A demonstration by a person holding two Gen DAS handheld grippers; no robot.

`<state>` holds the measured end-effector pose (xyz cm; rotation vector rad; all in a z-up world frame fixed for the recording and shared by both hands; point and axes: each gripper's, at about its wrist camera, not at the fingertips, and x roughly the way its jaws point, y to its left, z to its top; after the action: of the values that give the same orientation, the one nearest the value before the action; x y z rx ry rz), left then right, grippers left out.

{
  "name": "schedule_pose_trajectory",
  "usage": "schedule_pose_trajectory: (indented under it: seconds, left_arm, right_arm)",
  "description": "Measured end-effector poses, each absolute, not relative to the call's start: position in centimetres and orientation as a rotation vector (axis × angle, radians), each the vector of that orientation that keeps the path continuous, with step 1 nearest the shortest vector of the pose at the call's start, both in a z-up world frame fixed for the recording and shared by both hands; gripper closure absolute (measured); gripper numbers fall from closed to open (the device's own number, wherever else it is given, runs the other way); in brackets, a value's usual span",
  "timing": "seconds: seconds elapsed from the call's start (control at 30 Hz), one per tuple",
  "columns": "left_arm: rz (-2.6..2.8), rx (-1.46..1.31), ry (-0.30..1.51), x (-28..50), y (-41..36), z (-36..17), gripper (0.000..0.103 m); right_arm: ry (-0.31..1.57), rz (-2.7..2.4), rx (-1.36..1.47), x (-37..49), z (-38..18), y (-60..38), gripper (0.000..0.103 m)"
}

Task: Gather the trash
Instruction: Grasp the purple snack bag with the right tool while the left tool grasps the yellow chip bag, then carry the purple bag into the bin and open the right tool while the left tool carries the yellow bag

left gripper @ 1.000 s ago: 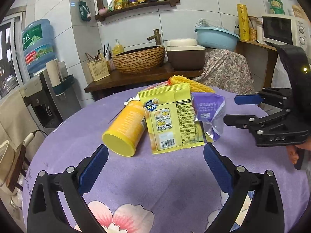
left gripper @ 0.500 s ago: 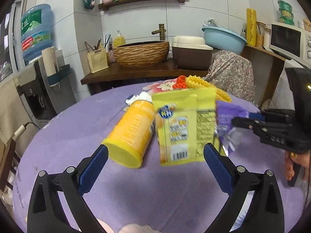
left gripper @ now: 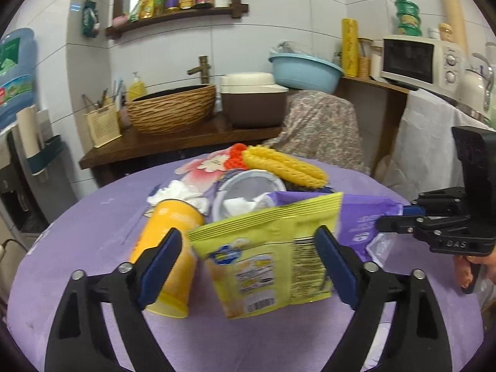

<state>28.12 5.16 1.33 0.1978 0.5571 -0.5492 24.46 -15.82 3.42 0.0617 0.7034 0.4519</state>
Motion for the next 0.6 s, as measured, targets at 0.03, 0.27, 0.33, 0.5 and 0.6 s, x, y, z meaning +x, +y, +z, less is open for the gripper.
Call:
schedule_pose_trajectory:
  seconds: [0.03,0.27,0.33,0.5,0.6]
  left_arm:
    - [-0.574,0.204,0.553,27.9,5.0,1.4,0.026]
    - [-0.625,0.262,0.559,26.2,3.9,1.3,0.062]
    - [-0.636,0.269,0.552,25.4,3.7,1.4,0.073]
    - [-0.684,0.290,0.563,23.6,2.8,1.2,0.087]
    - [-0.703,0.304,0.558,22.1,2.2,1.1,0.092]
  right_arm:
    - [0.703,0.452,0.066,24.4,3.4,-15.9,0.087]
    - [0.705,0.431,0.096,23.8,3.0,-17.1,0.087]
    - [0.702,0.429,0.090,23.5,2.9,-17.2,0.087]
    - [0.696,0.433,0.105,22.8,2.7,-17.5,0.087]
    - [0.694,0.436,0.121,22.4,2.5,-17.8,0.087]
